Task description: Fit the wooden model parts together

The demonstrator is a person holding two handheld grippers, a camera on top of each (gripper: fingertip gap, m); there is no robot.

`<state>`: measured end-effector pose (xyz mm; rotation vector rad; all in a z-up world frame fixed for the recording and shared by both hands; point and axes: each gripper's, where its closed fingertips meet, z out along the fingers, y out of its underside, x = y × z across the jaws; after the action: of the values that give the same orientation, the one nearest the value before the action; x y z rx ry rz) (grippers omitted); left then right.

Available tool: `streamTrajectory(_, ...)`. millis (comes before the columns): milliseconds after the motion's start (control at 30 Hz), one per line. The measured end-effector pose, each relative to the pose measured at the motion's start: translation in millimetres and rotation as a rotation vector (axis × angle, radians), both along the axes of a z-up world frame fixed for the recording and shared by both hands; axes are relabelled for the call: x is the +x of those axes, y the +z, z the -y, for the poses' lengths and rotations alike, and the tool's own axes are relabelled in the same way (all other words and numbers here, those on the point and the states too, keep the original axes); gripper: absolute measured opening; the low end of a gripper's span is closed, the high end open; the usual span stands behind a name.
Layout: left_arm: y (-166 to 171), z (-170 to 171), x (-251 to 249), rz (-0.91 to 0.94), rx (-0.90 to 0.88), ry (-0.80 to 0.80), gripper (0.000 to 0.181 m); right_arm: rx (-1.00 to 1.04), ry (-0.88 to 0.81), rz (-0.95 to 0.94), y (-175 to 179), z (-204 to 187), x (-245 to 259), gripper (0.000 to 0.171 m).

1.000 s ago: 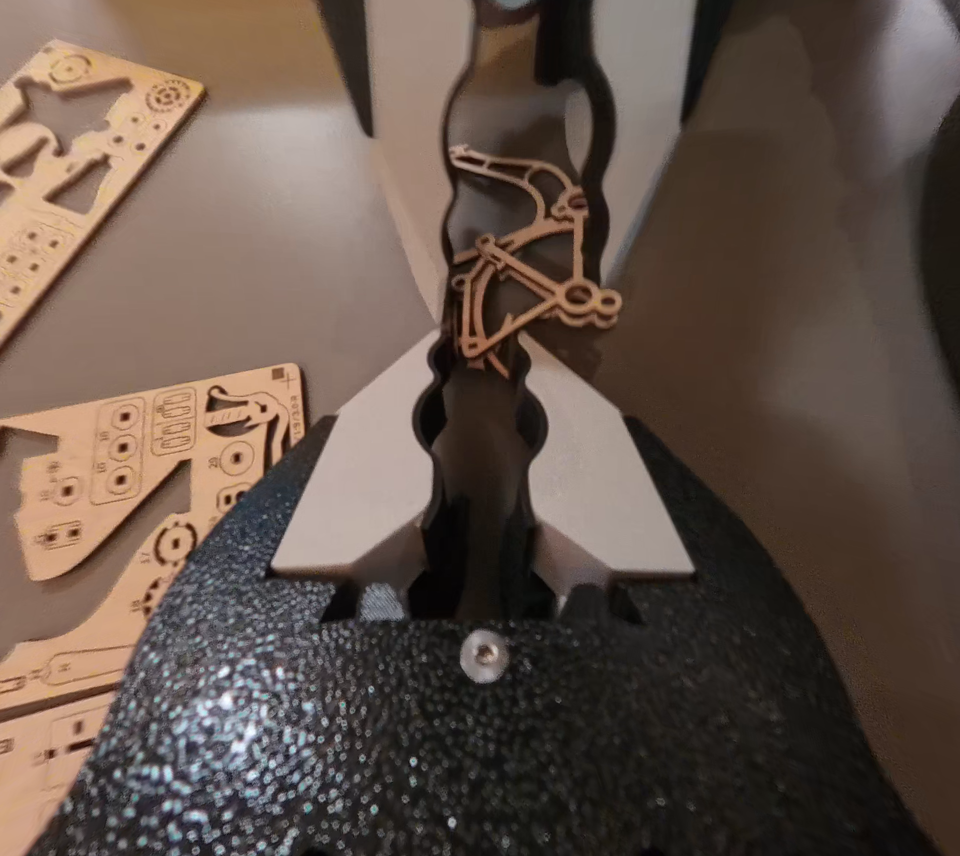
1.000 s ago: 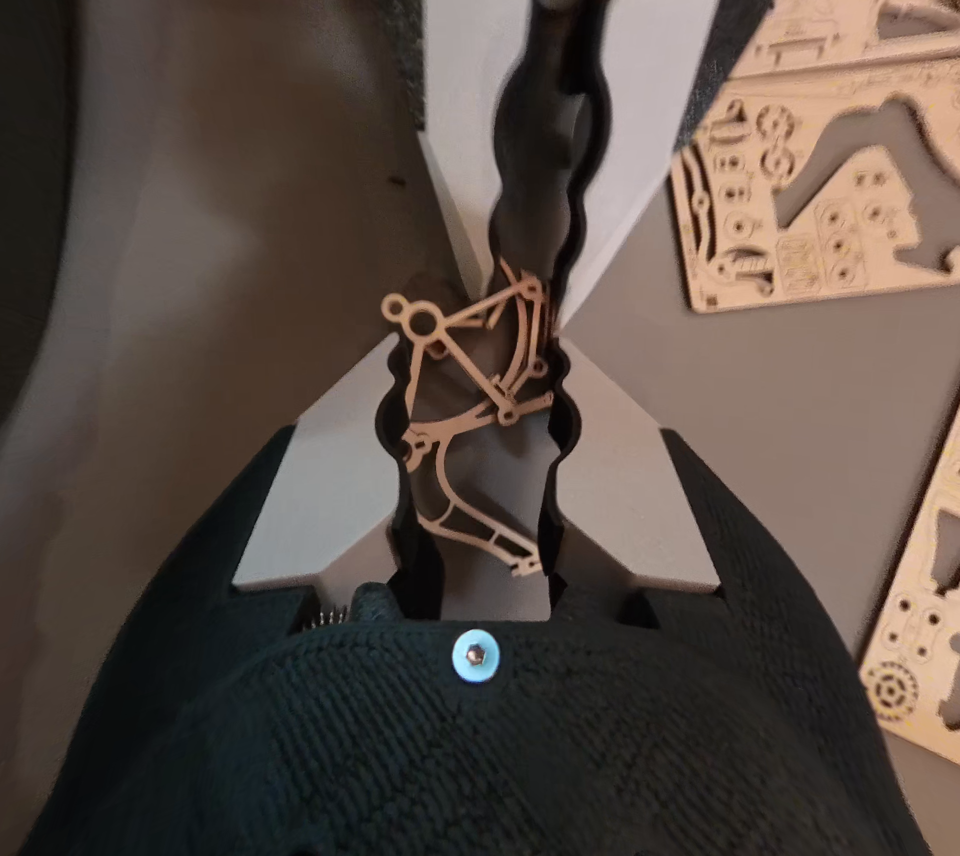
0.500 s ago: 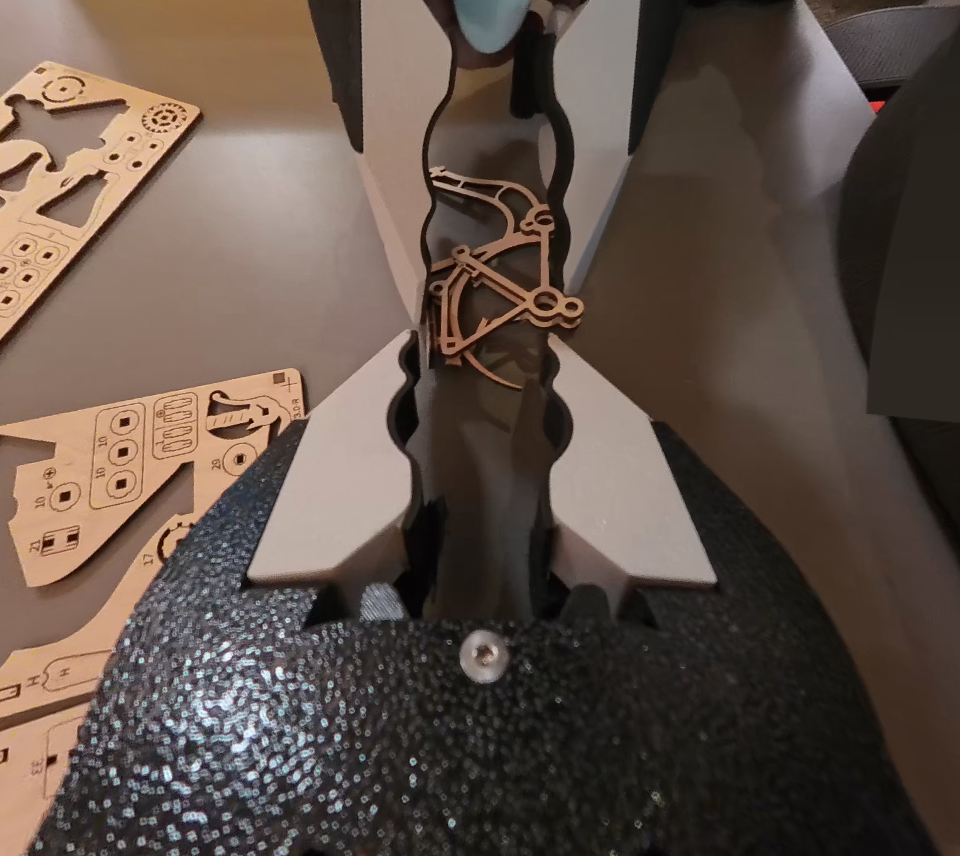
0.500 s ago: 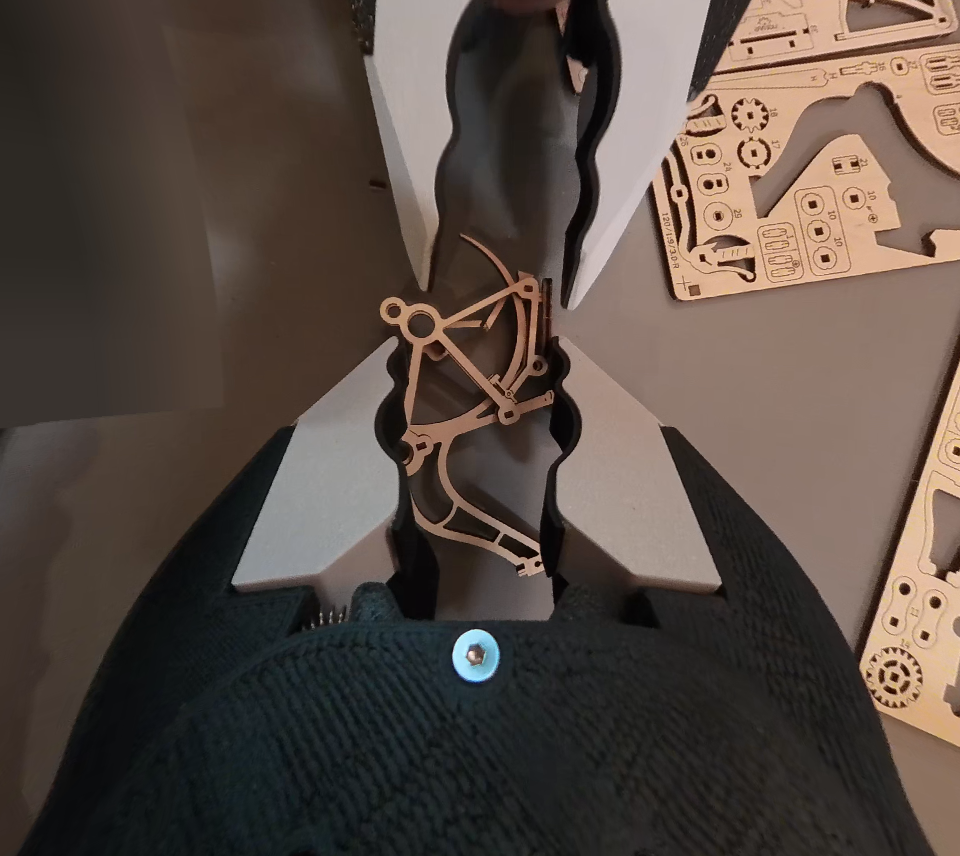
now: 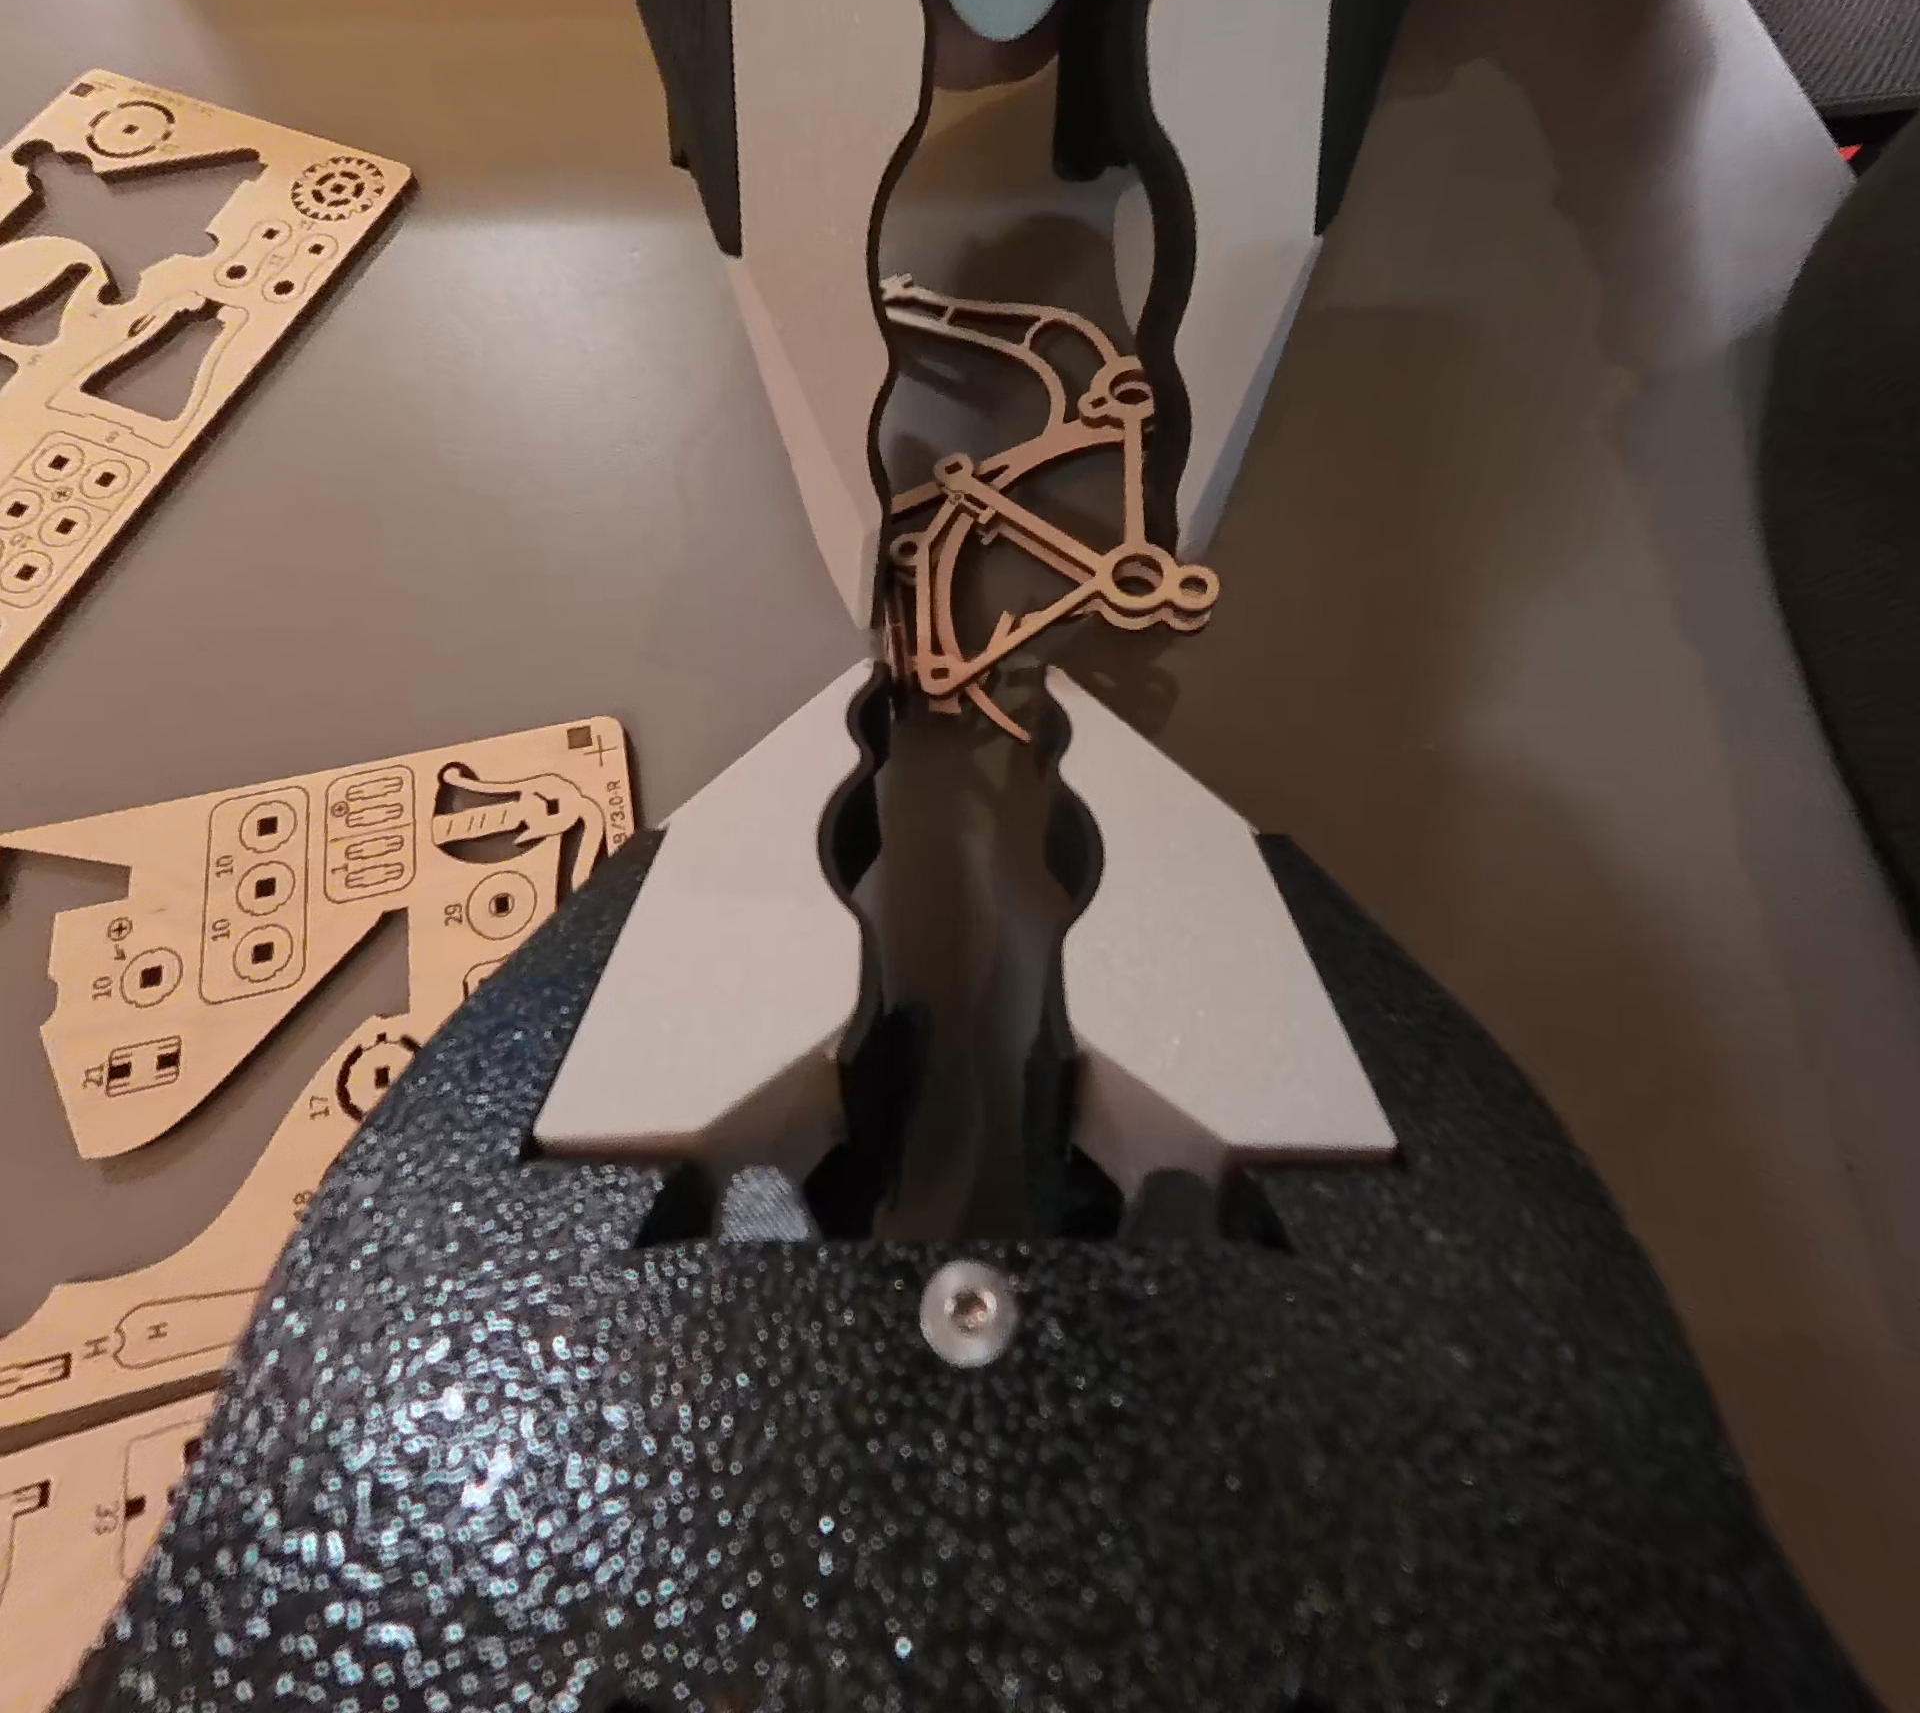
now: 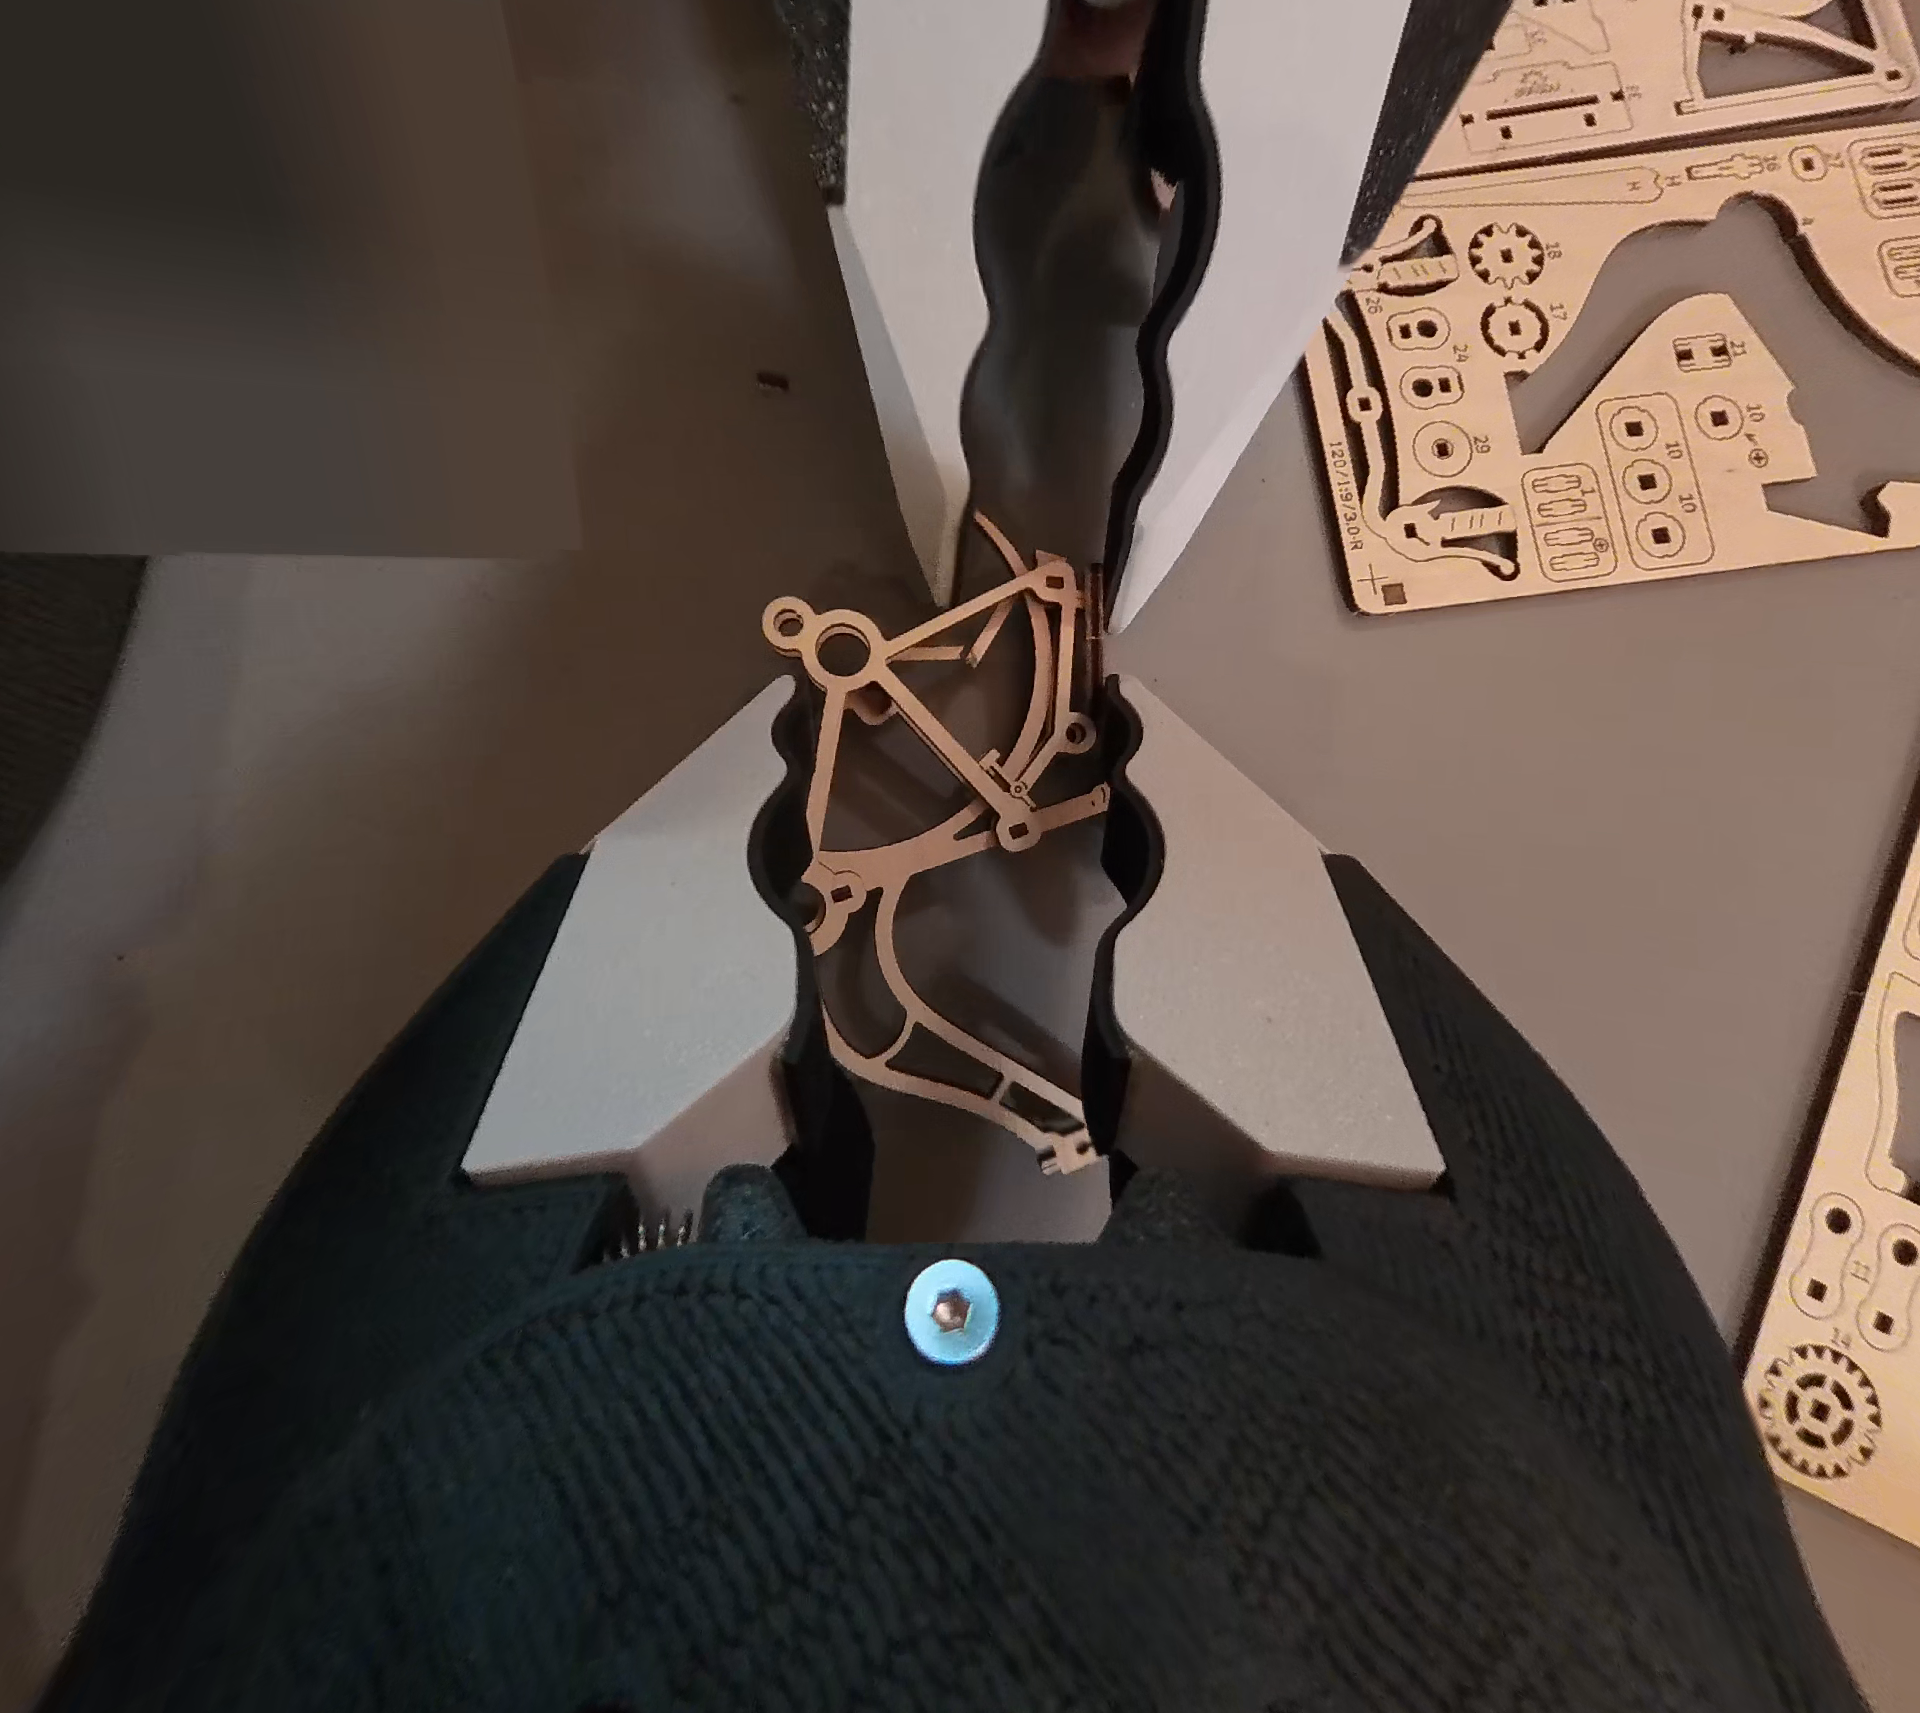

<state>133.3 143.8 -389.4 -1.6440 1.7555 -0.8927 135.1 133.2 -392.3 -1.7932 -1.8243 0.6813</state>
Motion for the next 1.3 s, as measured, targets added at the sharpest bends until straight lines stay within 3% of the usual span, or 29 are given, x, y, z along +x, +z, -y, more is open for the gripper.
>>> streamTrajectory(33, -0.6, -0.3, 0.5, -0.001, 0.008, 0.0, 0.023, 0.007, 0.004, 0.001, -0.2, 0.1, 0.0, 0.053)
streamTrajectory(700, -4.3, 0.7, 0.2, -0.024, 0.113, -0.019, 0.018, 0.017, 0.028, 0.001, -2.4, 4.8, -2.8, 0.053)
streamTrajectory(767, -3.5, 4.9, -2.0, -0.021, 0.045, -0.018, 0.023, 0.021, 0.034, -0.011, -2.3, 6.1, -3.6, 0.053)
streamTrajectory(800, -3.1, 11.6, -4.3, -0.028, -0.003, -0.045, 0.038, 0.021, 0.036, -0.017, -2.2, 6.1, -3.4, 0.053)
streamTrajectory(833, -1.3, 14.0, -4.9, -0.018, -0.018, -0.052, 0.042, 0.019, 0.037, -0.021, -2.3, 6.1, -3.1, 0.053)
streamTrajectory(1300, -1.3, 12.5, -12.3, 0.012, -0.019, -0.022, 0.05, -0.02, -0.016, -0.11, 2.3, -4.0, -1.6, 0.053)
